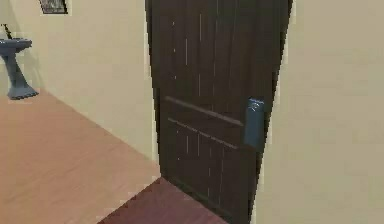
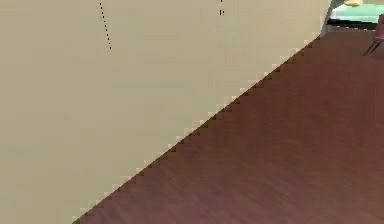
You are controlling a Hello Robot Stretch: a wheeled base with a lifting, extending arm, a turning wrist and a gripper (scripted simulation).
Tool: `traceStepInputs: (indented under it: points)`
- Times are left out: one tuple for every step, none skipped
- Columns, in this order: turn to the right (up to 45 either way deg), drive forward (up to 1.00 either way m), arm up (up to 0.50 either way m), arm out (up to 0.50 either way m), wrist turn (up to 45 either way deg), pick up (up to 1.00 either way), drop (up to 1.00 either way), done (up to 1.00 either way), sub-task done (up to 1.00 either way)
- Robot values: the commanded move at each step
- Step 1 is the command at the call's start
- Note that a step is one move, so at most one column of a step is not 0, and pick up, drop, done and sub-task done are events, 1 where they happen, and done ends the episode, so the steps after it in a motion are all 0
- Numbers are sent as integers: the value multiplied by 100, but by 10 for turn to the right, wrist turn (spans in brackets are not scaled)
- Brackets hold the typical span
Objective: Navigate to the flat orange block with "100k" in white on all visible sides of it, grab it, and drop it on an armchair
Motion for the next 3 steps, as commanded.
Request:
traceStepInputs:
  points:
    - [-450,0,0,0,0,0,0,0,0]
    - [-120,0,0,0,0,0,0,0,0]
    - [0,100,0,0,0,0,0,0,0]
